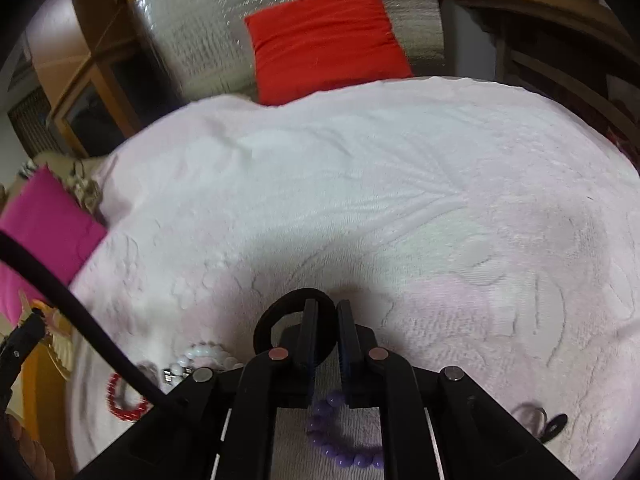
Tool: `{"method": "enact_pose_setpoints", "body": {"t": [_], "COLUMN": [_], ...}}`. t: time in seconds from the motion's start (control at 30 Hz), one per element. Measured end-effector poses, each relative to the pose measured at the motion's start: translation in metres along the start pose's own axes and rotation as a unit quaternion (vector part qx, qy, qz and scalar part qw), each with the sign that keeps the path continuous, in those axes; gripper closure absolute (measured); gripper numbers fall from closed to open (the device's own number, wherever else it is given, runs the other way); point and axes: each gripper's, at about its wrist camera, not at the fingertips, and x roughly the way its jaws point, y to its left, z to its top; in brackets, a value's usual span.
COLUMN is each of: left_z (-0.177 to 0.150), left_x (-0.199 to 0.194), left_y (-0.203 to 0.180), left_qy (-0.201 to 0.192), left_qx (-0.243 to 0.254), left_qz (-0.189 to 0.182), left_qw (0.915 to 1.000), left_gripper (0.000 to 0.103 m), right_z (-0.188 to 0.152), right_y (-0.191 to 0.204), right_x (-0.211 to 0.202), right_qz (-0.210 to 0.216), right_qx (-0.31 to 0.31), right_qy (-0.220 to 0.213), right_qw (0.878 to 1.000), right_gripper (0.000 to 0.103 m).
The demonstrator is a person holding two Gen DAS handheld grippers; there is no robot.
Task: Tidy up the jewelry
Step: 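Grasp the beige claw clip with the left tool while the right tool grasps the dark hair tie, then carry both items to the orange box and open both tools to drop them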
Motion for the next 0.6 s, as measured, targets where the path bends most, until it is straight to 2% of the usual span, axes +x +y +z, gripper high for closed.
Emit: {"method": "enact_pose_setpoints", "body": {"t": [0.1, 0.23, 0.47, 0.6], "left_z": [0.001, -0.002, -0.022, -0.043], "left_x": [-0.017, -0.048, -0.106, -0.138], "left_y": [0.013, 0.042, 0.104, 0.147], "left_qy": [-0.015, -0.032, -0.042, -0.036], "left_qx": [-0.002, -0.018, -0.041, -0.074], "left_qz": [0.021, 0.051, 0.136, 0.199], "left_qw": [0.9997, 0.9981, 0.9890, 0.9765], "left_gripper": [0.076, 0.076, 0.076, 0.076], "right_z": [0.002, -0.002, -0.025, -0.042], "right_y": [0.006, 0.037, 0.142, 0.206], "right_x": [-0.014, -0.032, -0.046, -0.050], "right_qz": [0.019, 0.071, 0.160, 0.201], "right_qx": [0.004, -0.001, -0.076, -0.119], "right_qy": [-0.019, -0.037, -0.038, -0.026], "right_qw": [1.000, 0.997, 0.984, 0.972], "right_gripper": [0.093, 0.093, 0.093, 0.093]}}
